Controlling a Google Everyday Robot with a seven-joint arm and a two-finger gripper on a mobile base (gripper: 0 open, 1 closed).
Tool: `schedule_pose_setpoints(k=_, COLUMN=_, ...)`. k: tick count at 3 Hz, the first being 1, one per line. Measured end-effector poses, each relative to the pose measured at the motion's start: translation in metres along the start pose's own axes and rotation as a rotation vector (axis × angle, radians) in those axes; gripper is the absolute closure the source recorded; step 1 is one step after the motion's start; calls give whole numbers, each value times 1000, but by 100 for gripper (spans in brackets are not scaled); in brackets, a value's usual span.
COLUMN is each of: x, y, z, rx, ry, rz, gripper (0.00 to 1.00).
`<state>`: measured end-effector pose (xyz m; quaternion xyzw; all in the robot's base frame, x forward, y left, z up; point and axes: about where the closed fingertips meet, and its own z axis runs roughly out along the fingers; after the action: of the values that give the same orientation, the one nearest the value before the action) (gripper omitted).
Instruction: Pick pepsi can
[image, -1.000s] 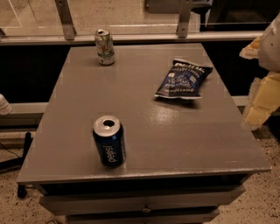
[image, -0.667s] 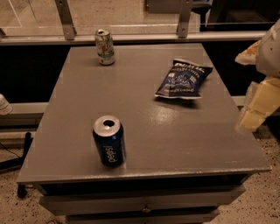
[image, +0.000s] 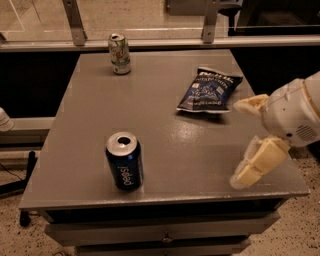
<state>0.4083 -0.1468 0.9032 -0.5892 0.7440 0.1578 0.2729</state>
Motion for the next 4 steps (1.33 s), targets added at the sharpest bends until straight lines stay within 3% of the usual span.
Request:
schedule_pose_setpoints(k=1, x=-28, y=27, z=41, rx=-60, ry=-189, rz=-21, gripper=0)
schedule_pose_setpoints(k=2, x=-78, y=53, z=73, rx=-125, ry=-402, rz=-34, gripper=0)
schedule_pose_setpoints(k=3, x=-122, y=71, z=71, rx=-176, ry=-502, rz=-46, gripper=0)
schedule_pose_setpoints(k=4, x=-122, y=70, z=71, rx=-175, ry=-501, rz=-45, gripper=0)
